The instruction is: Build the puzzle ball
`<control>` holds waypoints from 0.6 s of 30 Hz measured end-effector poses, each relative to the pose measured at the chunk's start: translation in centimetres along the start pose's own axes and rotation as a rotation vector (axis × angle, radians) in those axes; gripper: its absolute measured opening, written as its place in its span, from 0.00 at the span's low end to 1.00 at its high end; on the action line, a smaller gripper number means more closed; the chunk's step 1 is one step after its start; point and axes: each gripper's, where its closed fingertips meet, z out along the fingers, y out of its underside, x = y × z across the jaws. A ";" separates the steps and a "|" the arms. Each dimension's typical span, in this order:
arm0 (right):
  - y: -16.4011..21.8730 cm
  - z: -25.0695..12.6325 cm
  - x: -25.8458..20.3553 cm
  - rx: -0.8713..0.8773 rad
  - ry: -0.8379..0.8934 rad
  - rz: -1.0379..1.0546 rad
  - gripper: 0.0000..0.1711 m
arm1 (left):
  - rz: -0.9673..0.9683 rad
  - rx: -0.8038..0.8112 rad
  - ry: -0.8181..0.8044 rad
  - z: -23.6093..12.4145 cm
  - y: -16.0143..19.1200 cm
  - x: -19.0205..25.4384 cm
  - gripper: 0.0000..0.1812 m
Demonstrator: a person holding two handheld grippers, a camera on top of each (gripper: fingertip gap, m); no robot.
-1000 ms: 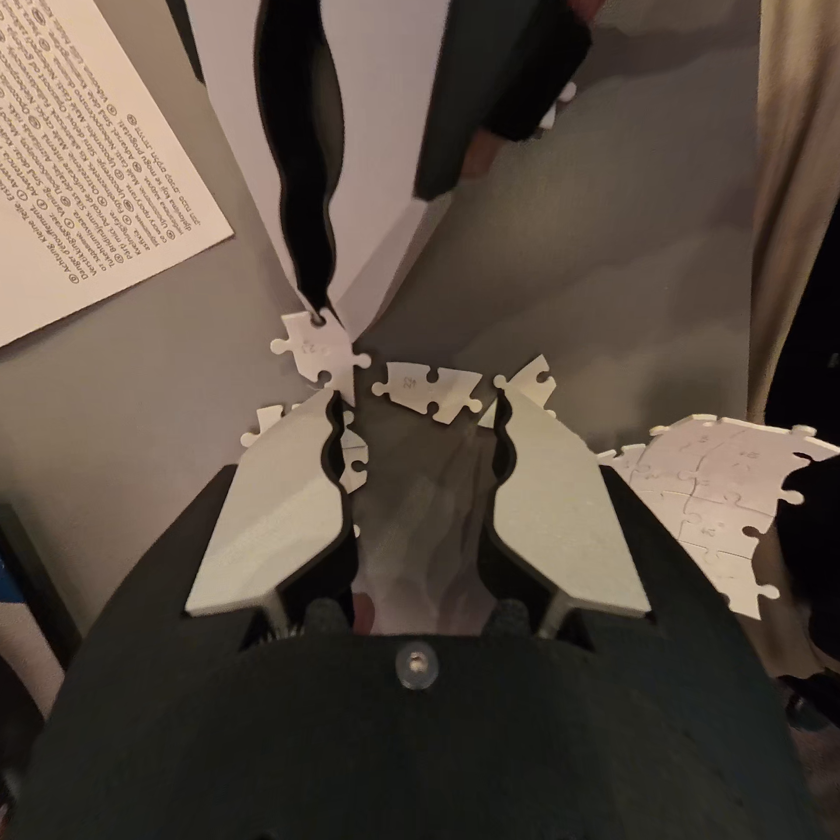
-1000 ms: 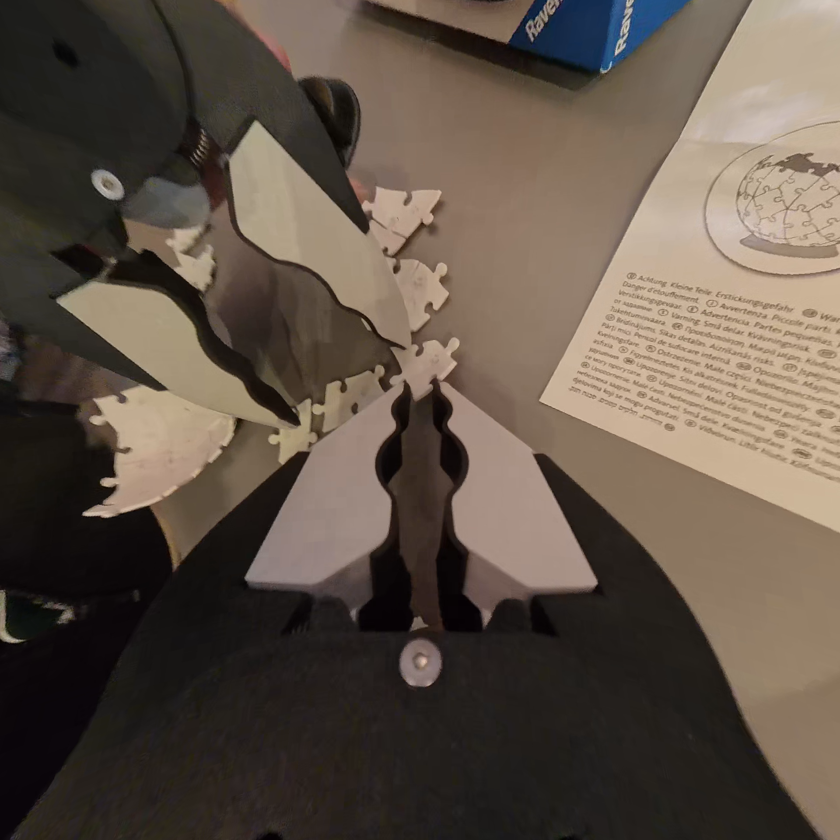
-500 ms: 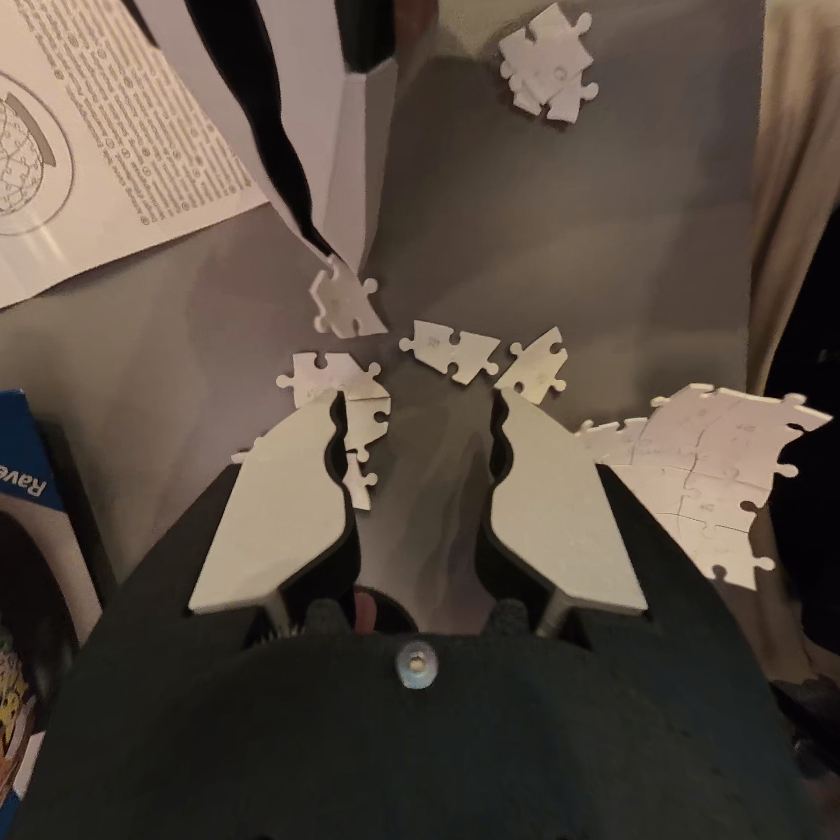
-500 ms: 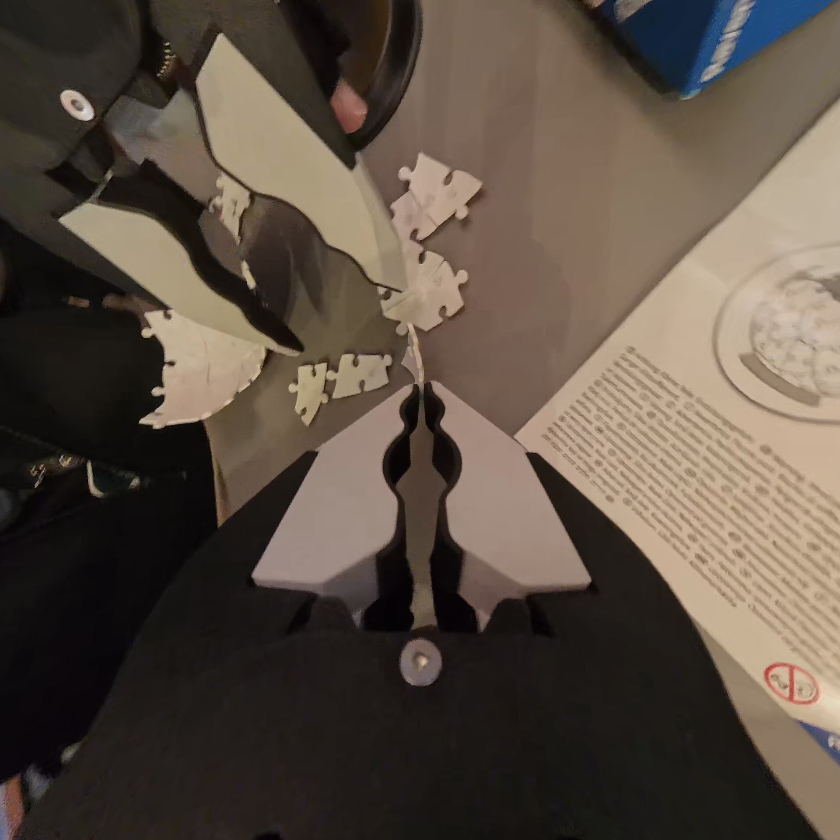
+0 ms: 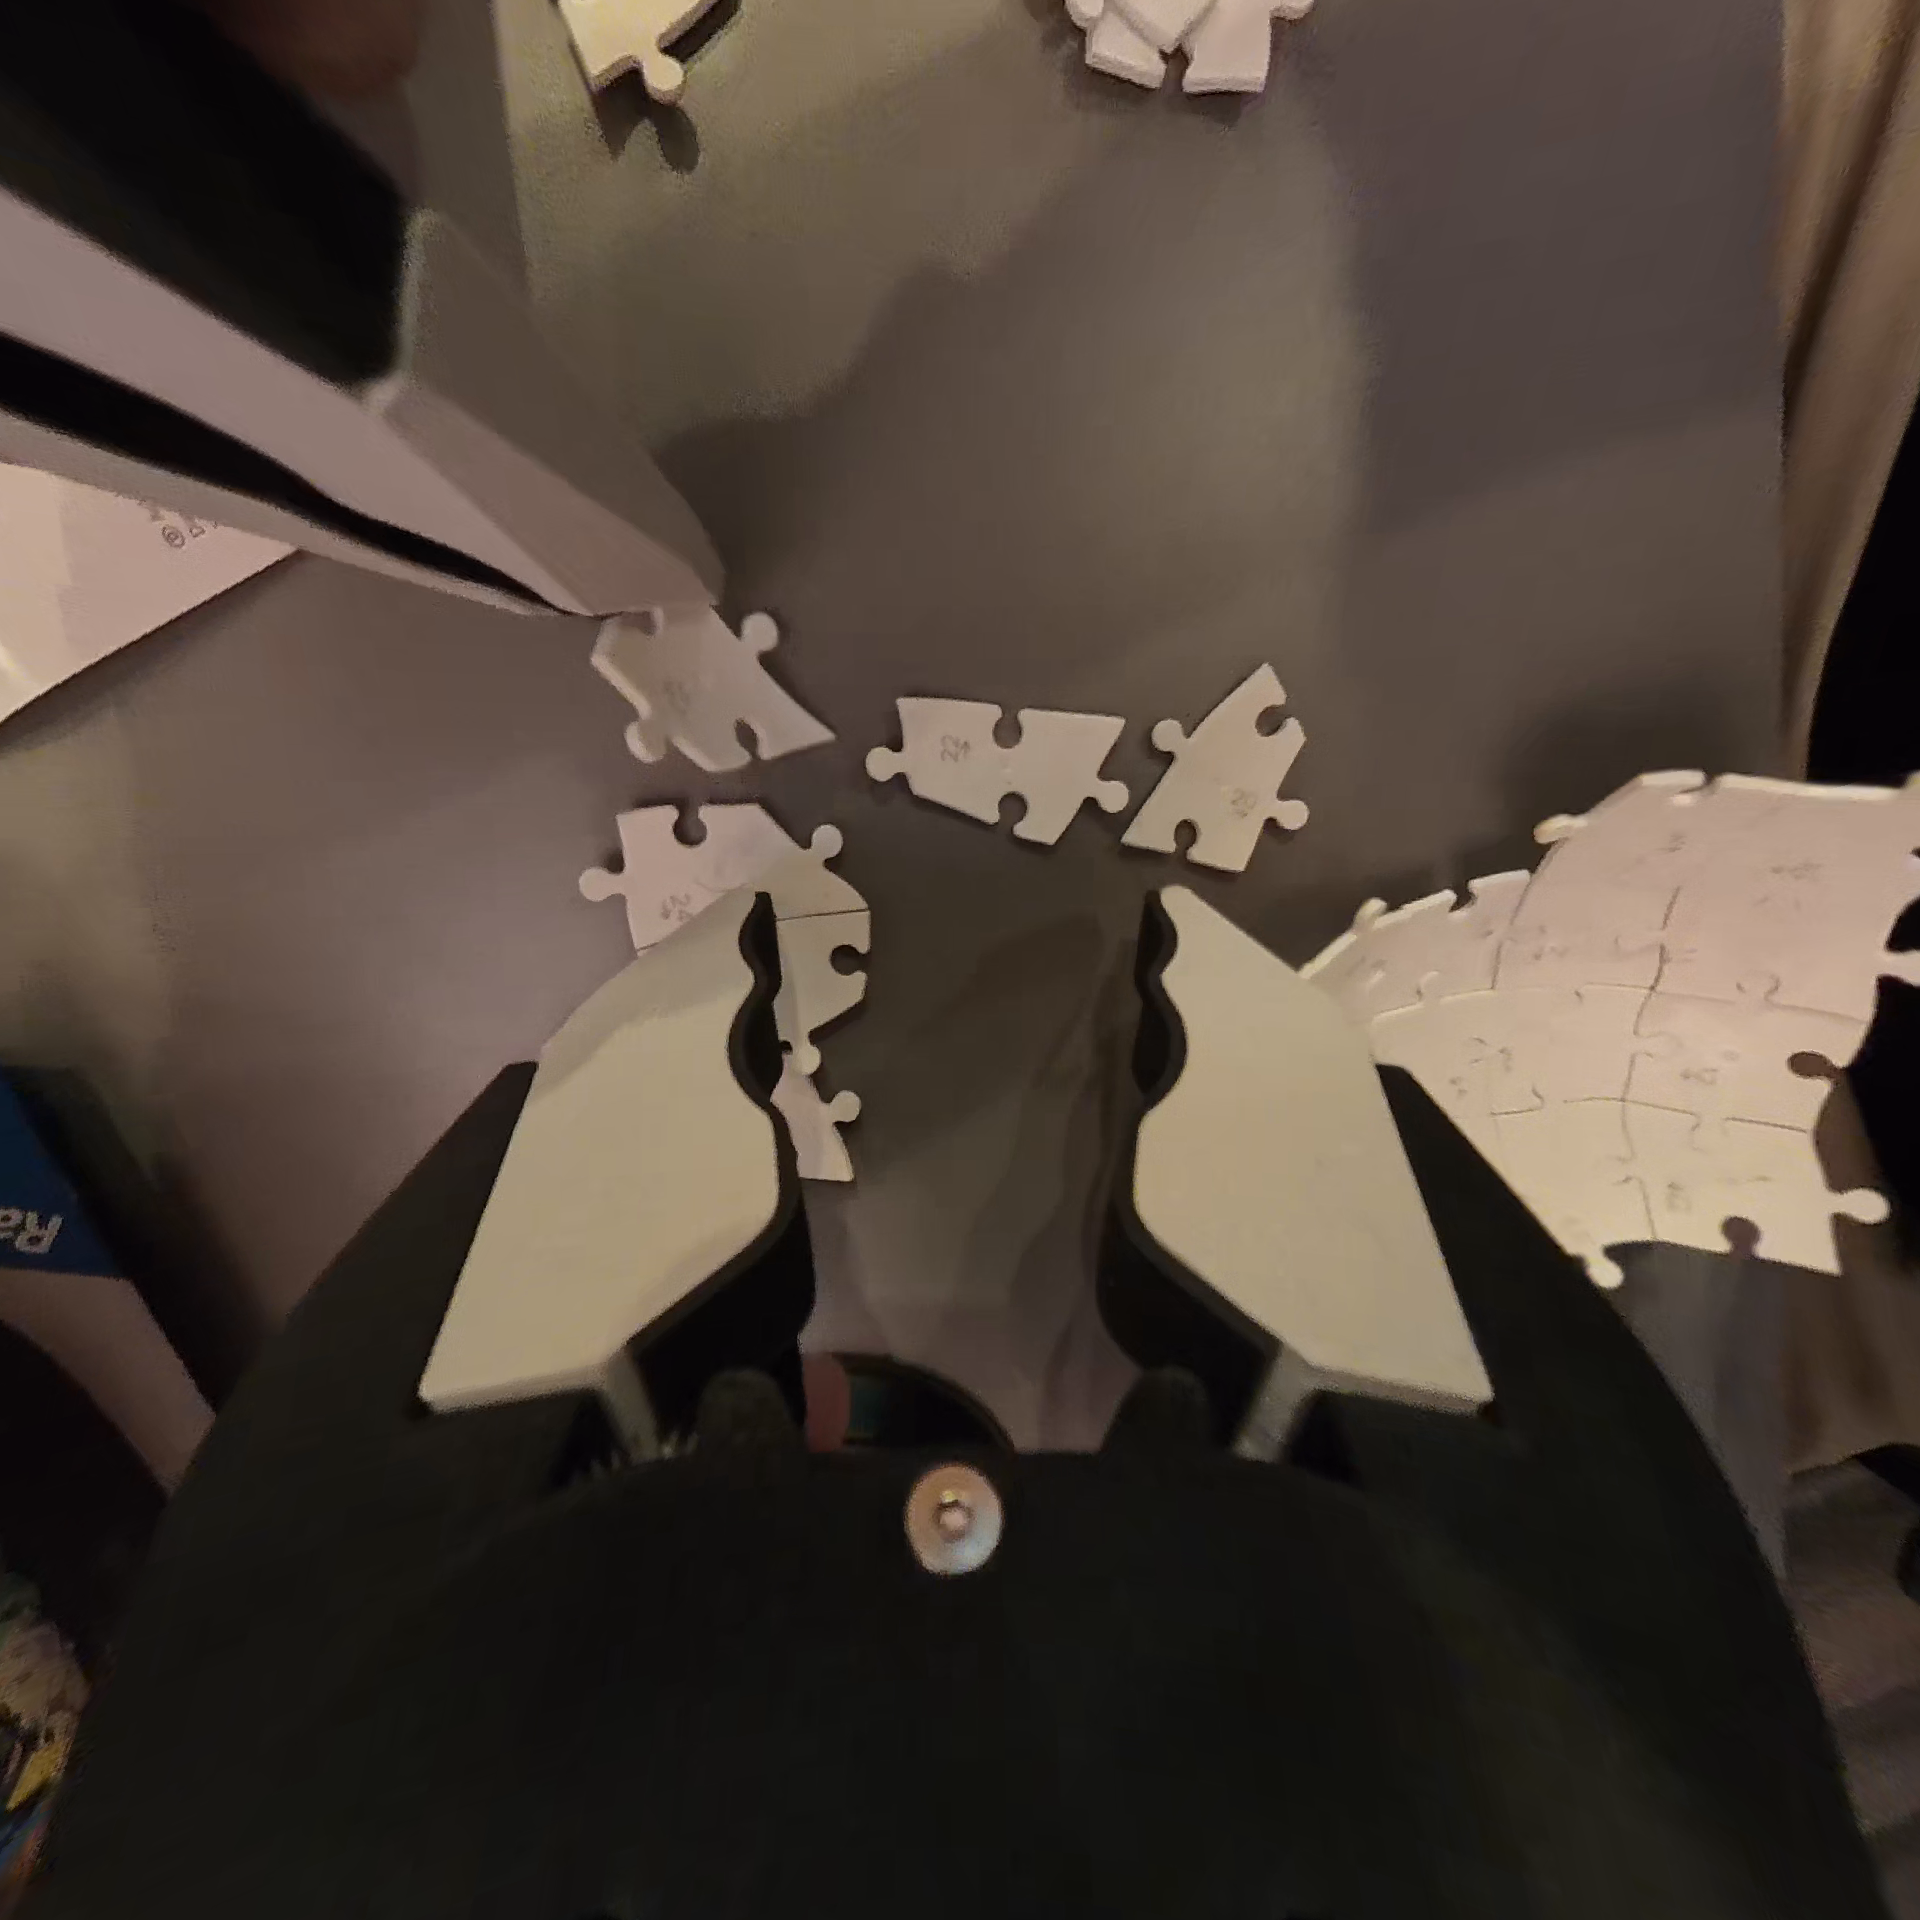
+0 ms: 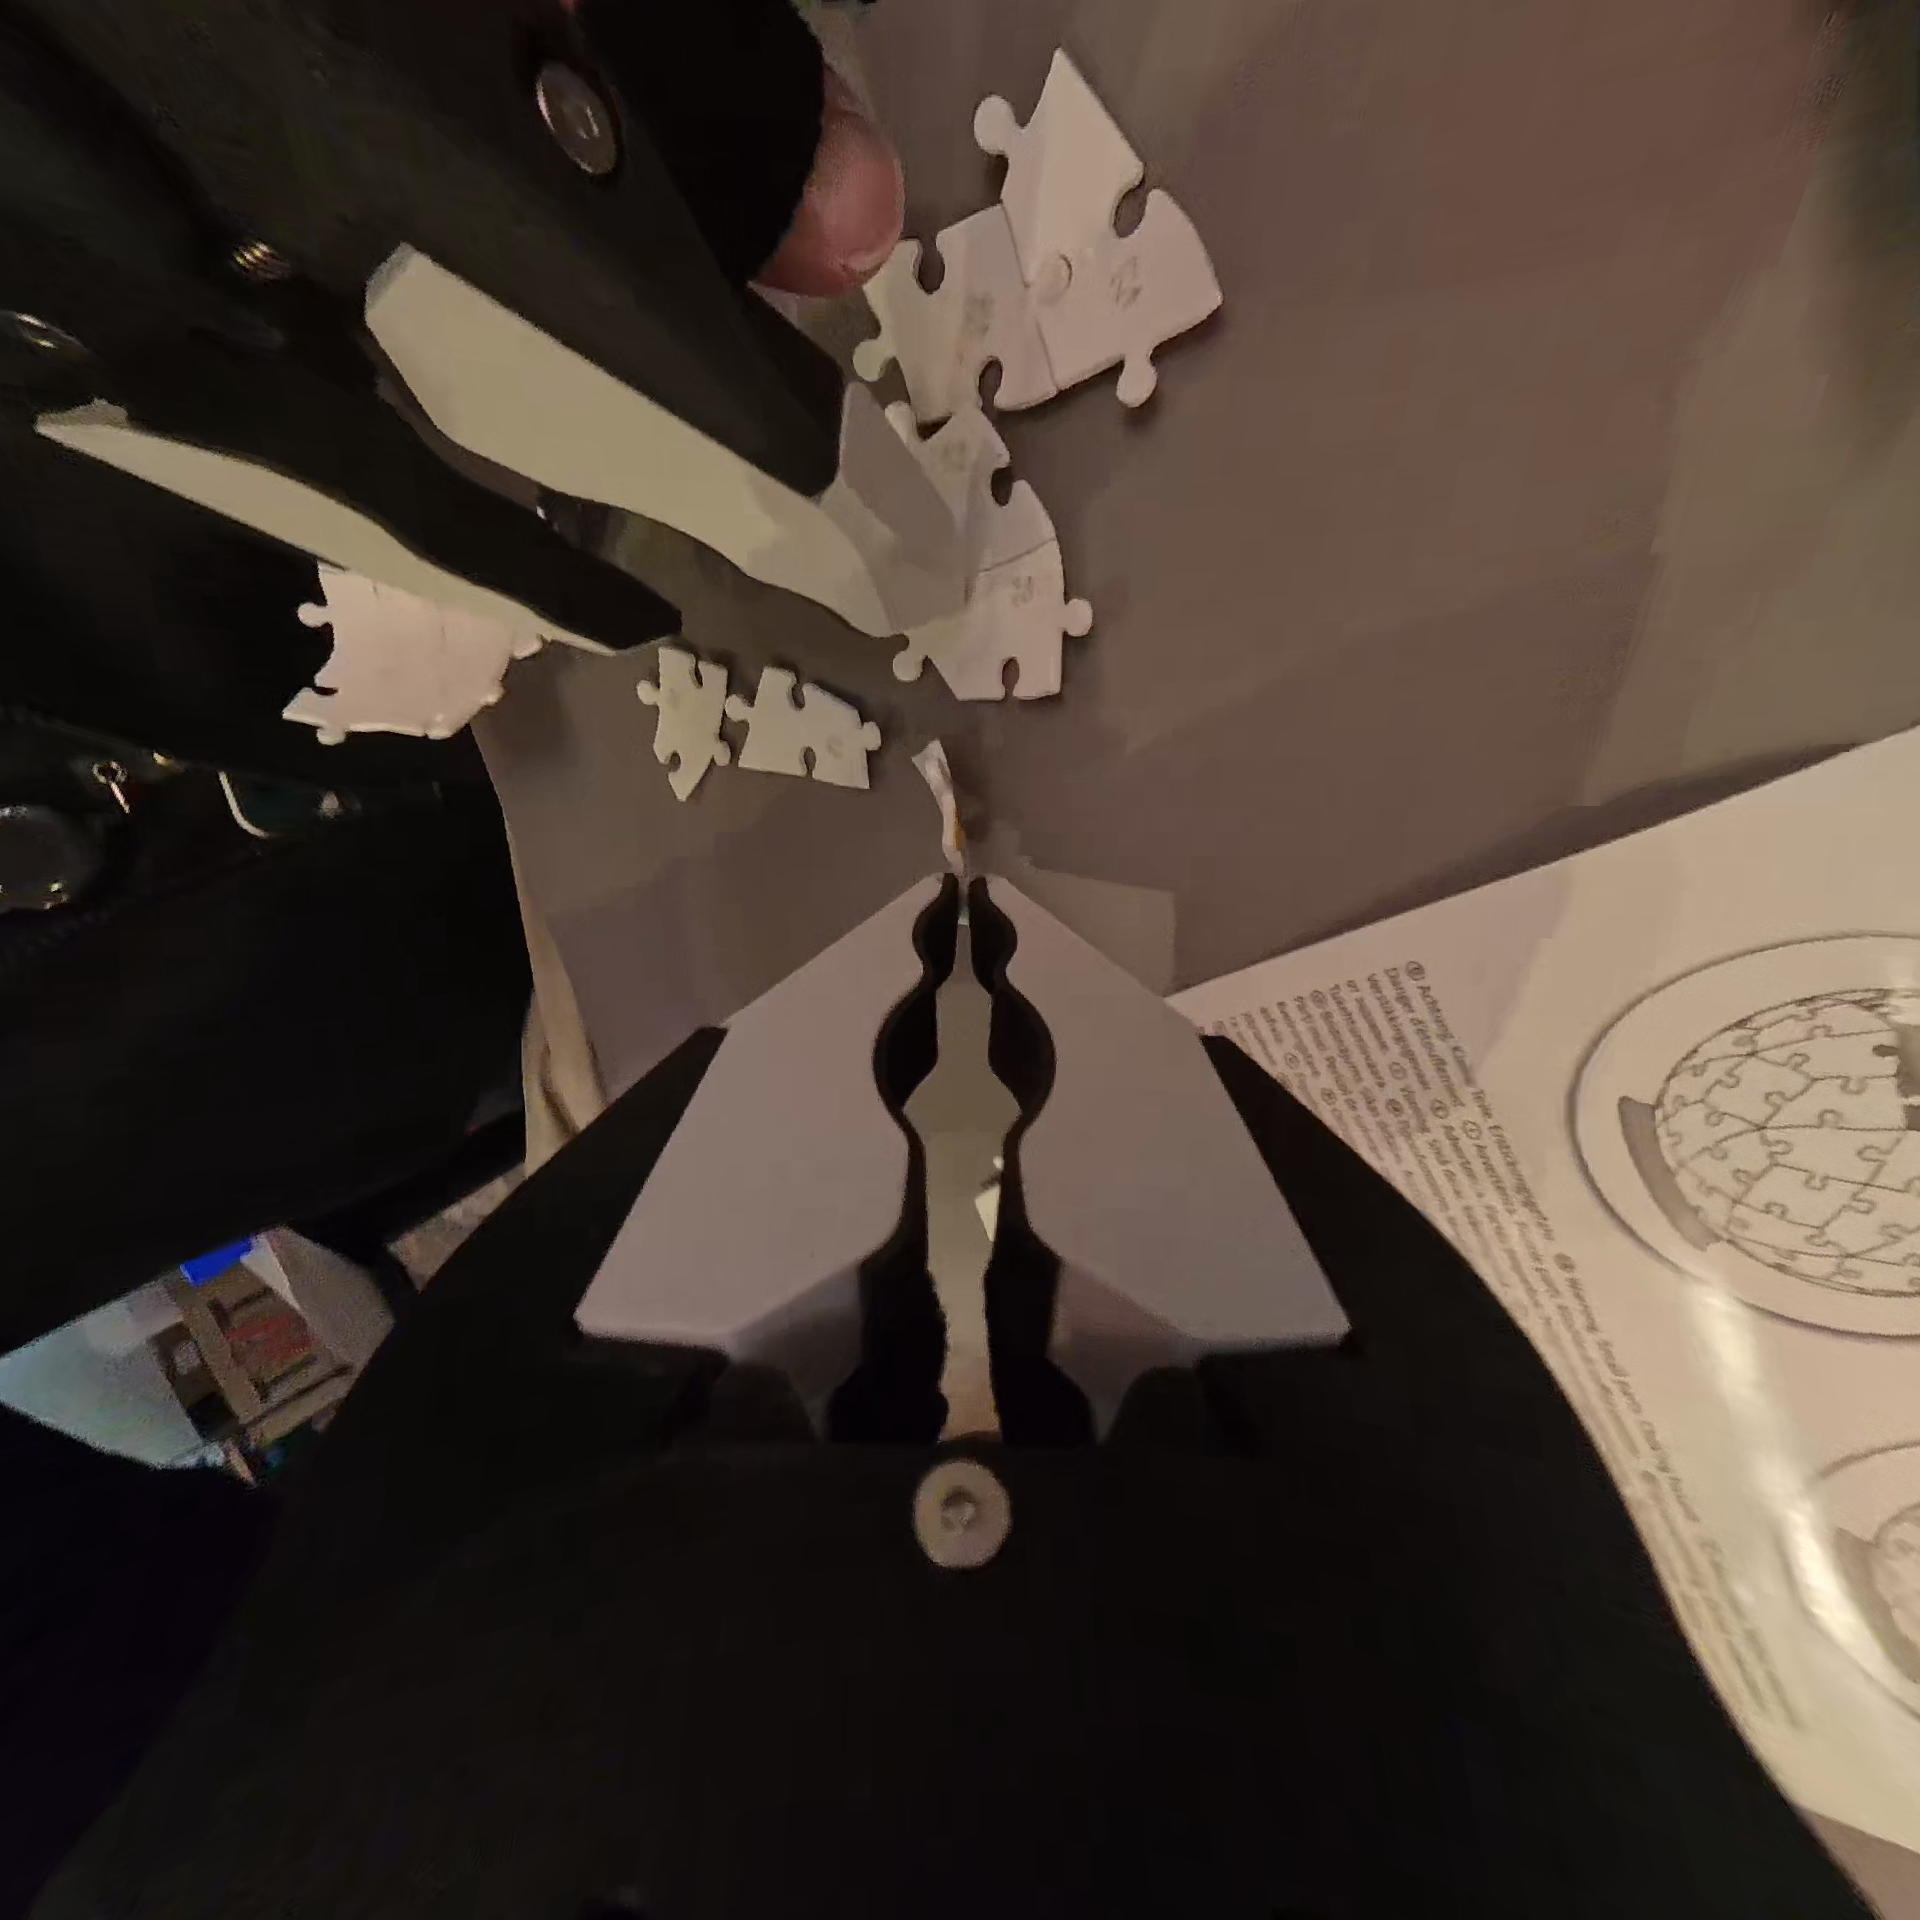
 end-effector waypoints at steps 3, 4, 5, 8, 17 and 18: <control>0.6 -0.3 -0.1 -0.098 -0.006 -0.039 0.00 | 0.034 -0.006 0.004 0.0 0.1 0.1 0.36; 1.1 -0.4 -0.2 -0.151 0.000 -0.057 0.00 | 0.043 -0.008 0.004 0.0 0.1 0.1 0.37; 1.5 -0.4 -0.5 -0.201 -0.008 -0.074 0.00 | 0.050 -0.010 0.009 0.0 0.1 0.2 0.36; 1.3 -0.2 -0.3 -0.280 0.014 -0.112 0.00 | 0.068 -0.010 0.005 0.1 0.0 0.3 0.36; -0.6 0.4 1.1 -0.340 0.086 -0.145 0.03 | 0.098 -0.017 0.004 0.1 0.3 0.4 0.36; -0.6 0.6 1.0 -0.344 0.085 -0.147 0.03 | 0.098 -0.019 0.002 0.1 0.3 0.3 0.36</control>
